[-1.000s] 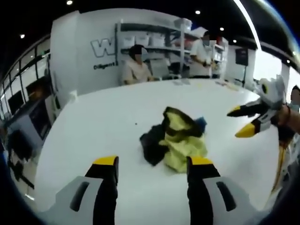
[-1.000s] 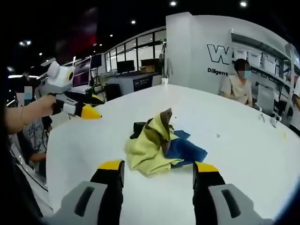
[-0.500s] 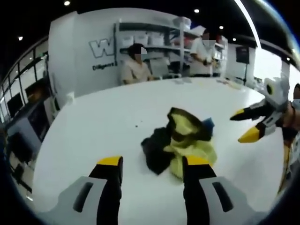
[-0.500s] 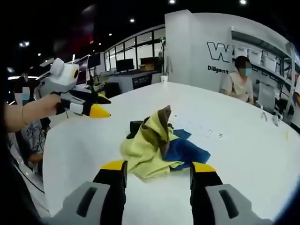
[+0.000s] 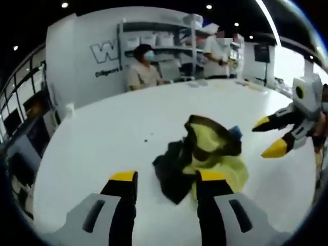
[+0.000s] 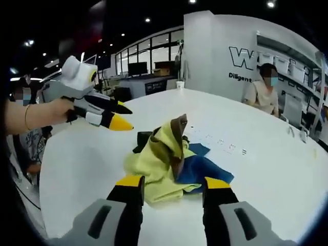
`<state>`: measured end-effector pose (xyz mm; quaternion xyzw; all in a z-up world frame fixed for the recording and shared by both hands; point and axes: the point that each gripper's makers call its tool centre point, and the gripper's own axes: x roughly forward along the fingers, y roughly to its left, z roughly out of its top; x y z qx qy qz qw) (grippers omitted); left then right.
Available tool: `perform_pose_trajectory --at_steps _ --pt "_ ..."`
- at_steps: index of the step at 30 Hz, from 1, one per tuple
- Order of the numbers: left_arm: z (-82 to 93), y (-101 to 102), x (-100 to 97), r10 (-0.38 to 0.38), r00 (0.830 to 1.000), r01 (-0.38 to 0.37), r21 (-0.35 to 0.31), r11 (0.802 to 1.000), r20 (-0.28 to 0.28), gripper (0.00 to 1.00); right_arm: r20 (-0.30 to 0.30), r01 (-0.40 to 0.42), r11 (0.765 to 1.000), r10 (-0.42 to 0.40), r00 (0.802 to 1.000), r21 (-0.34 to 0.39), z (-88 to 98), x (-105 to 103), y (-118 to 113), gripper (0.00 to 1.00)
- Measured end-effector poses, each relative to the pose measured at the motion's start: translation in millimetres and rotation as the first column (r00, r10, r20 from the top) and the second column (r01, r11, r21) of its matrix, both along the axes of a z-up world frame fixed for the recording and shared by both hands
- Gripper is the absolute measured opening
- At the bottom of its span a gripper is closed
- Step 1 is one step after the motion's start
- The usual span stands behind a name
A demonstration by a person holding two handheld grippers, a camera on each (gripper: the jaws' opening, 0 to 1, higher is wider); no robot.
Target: Fold the garment on the visible template until the final outline fits inside the template.
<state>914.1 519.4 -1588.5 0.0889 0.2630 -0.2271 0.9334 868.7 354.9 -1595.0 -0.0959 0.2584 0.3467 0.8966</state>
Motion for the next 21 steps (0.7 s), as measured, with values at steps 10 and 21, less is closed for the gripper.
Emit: perform_pose_trajectory --at_steps 10,21 --pt "-20.4 -11 15.1 -0.020 0.999 0.021 0.018 1.000 -0.033 0.42 0.015 -0.020 0.999 0.021 1.000 -0.041 -13.0 8 7 0.29" --pt "-36.8 -23 26.4 -0.037 0.998 0.038 0.021 0.999 -0.057 0.29 0.006 -0.026 0.998 0.027 1.000 -0.049 -29.7 20 17 0.18"
